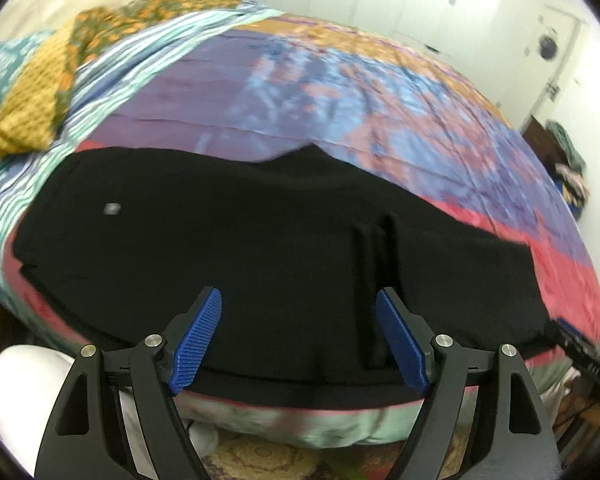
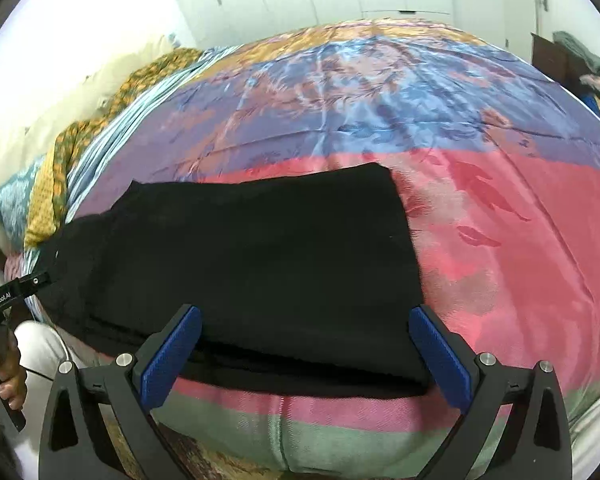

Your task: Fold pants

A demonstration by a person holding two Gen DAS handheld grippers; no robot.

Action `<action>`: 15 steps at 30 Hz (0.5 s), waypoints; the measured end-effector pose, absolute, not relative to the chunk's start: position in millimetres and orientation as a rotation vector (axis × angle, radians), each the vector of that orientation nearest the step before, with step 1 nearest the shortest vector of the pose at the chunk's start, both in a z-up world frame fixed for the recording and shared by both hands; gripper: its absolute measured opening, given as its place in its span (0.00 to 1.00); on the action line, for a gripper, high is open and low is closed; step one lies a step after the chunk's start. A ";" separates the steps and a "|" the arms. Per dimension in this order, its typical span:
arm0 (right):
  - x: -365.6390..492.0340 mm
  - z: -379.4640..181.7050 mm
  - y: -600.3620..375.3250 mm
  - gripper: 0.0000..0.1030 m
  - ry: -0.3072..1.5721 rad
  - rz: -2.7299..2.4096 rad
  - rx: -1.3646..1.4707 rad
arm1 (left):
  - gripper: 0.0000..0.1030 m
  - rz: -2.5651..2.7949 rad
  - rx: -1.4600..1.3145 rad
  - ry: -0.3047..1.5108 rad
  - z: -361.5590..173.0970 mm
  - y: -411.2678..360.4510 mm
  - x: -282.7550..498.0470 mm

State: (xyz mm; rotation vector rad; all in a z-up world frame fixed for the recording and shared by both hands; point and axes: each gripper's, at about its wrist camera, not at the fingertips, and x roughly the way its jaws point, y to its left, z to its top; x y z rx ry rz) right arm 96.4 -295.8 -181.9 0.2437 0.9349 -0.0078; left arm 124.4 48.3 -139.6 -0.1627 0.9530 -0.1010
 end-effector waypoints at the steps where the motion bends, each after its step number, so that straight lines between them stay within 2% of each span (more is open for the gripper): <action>1: 95.4 -181.1 -297.5 0.99 0.928 -0.012 0.244 | 0.79 -0.094 -0.168 0.949 -135.7 58.3 126.8; 5: 93.6 -174.8 -297.4 0.99 0.903 -0.013 0.235 | 0.79 -0.030 -0.290 0.887 -105.4 141.0 143.5; 8: 89.3 -174.5 -296.1 0.99 0.899 -0.007 0.218 | 0.87 0.047 -0.588 0.829 -90.0 245.4 155.1; 12: 91.0 -178.6 -293.2 1.00 0.913 0.008 0.230 | 0.85 0.095 -0.814 0.859 -119.3 324.5 167.5; 15: 94.1 -181.0 -285.6 0.99 0.924 0.027 0.213 | 0.80 0.076 -0.801 0.961 -160.3 327.4 180.2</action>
